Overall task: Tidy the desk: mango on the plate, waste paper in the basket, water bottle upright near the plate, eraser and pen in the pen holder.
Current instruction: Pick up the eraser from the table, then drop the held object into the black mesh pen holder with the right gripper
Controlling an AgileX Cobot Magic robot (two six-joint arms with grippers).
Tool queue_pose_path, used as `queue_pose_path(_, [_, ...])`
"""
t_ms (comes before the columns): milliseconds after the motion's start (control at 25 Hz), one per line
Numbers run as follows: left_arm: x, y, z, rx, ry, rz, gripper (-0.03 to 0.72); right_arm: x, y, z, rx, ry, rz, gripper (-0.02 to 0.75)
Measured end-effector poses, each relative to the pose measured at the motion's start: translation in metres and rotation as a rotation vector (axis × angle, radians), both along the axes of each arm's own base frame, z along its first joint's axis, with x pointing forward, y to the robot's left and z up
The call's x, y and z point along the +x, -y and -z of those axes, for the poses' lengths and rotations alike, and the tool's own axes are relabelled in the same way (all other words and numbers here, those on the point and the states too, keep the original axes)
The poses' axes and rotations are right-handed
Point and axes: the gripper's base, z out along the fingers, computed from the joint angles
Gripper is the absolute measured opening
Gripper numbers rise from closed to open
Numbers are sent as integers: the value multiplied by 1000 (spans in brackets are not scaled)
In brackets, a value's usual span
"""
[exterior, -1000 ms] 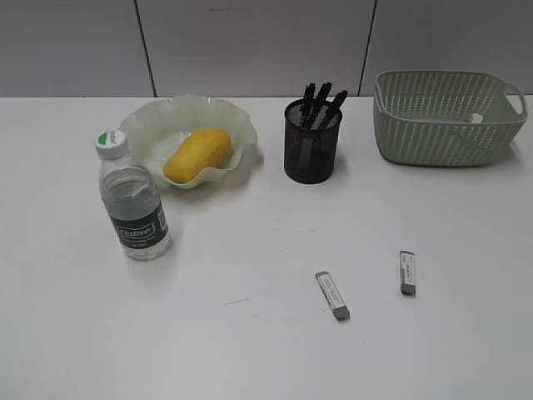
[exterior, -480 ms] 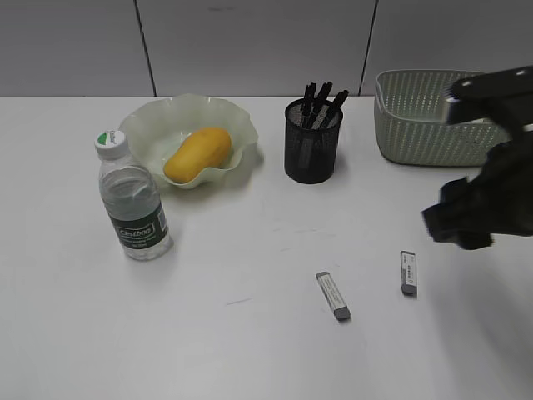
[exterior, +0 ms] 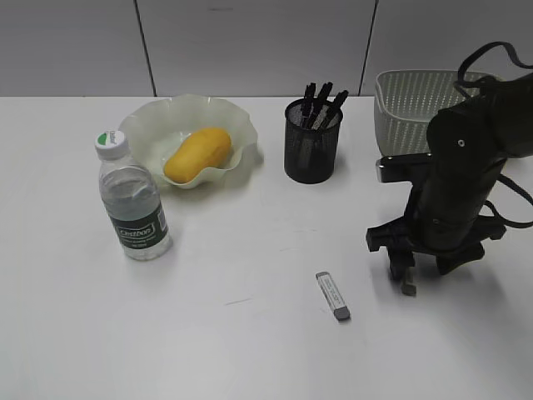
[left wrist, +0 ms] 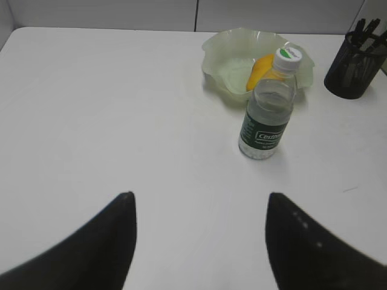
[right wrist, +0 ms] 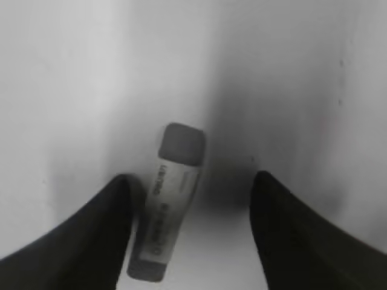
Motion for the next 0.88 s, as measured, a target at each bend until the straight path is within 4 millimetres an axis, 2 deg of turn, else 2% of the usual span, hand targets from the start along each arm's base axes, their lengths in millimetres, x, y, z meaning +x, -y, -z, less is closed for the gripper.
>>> queue_pose_path(80, [0, 0, 0, -1, 0, 1, 494, 2, -1, 1, 16, 13, 9, 454])
queue_pose_path(120, [0, 0, 0, -1, 0, 1, 492, 3, -2, 1, 22, 17, 12, 389])
queue_pose_path(200, [0, 0, 0, -1, 0, 1, 489, 4, -3, 1, 34, 29, 18, 197])
queue_pose_path(240, [0, 0, 0, -1, 0, 1, 488, 4, -3, 1, 36, 32, 19, 155])
queue_pose_path(360, [0, 0, 0, -1, 0, 1, 489, 5, -4, -2, 48, 62, 12, 171])
queue_pose_path(440, [0, 0, 0, -1, 0, 1, 489, 6, -5, -14, 88, 161, -14, 171])
queue_pose_path(520, [0, 0, 0, -1, 0, 1, 489, 8, -9, -52, 195, 411, -73, 171])
queue_pose_path(640, [0, 0, 0, -1, 0, 1, 487, 18, -19, -127, 431, 975, -245, 170])
queue_pose_path(720, [0, 0, 0, -1, 0, 1, 487, 29, -22, -156, 513, 1231, -283, 170])
queue_pose_path(800, [0, 0, 0, 0, 0, 1, 487, 52, -21, -157, 532, 1333, -212, 170])
queue_pose_path(880, [0, 0, 0, -1, 0, 1, 487, 75, -23, -140, 528, 1333, -162, 170])
